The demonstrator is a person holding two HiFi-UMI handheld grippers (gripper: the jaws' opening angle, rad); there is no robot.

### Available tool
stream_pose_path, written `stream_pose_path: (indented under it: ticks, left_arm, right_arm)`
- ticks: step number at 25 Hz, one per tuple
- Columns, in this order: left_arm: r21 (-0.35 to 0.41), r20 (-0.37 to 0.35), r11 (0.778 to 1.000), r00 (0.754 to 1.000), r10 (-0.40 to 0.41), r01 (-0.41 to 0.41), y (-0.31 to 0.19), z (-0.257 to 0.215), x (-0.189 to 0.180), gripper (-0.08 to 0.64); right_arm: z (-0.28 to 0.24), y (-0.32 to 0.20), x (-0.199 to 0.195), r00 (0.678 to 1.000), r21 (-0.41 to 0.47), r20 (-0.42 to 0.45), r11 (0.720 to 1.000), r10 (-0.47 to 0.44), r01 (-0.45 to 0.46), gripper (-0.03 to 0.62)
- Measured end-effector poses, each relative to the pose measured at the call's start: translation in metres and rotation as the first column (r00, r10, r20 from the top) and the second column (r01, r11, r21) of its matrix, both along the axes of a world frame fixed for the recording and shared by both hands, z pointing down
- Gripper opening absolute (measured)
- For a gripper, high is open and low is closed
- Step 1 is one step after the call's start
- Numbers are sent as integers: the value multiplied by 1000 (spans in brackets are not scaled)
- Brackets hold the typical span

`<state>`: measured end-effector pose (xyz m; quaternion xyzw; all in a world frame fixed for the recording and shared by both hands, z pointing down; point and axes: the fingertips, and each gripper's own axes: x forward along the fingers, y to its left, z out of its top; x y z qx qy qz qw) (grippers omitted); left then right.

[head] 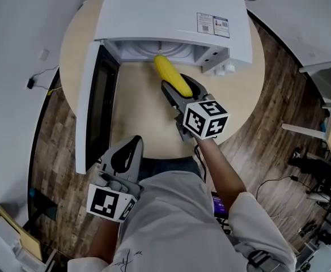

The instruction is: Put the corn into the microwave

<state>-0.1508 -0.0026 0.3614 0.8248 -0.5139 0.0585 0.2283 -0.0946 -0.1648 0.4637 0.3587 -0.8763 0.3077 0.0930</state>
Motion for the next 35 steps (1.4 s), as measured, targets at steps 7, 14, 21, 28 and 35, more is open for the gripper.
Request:
stream_pose_path:
  ticks: [7, 14, 21, 28, 35]
  left_arm:
    - [-13, 0, 1000, 1000, -12, 12, 1, 4, 2, -8]
    - [-25, 8, 1000, 1000, -12, 13, -1, 6, 2, -8]
    - [-35, 2, 999, 1000, -14, 14, -7, 10, 5, -8]
    - [-47, 6, 999, 1000, -26, 26, -9, 11, 4, -8]
    - [-70, 29, 997, 999, -25, 27, -10, 16, -2, -8]
  right_arm:
    - [5, -12, -7, 999, -14, 36, 1000, 5, -5, 264]
    - [12, -28, -7, 999, -8, 28, 1000, 27, -27, 264]
    - [25, -46, -9, 999, 14, -22, 999, 30, -30, 263]
    - [41, -64, -10, 995, 5, -83, 998, 57, -57, 264]
    - [52, -87, -23, 991, 29, -116, 997, 74, -71, 262]
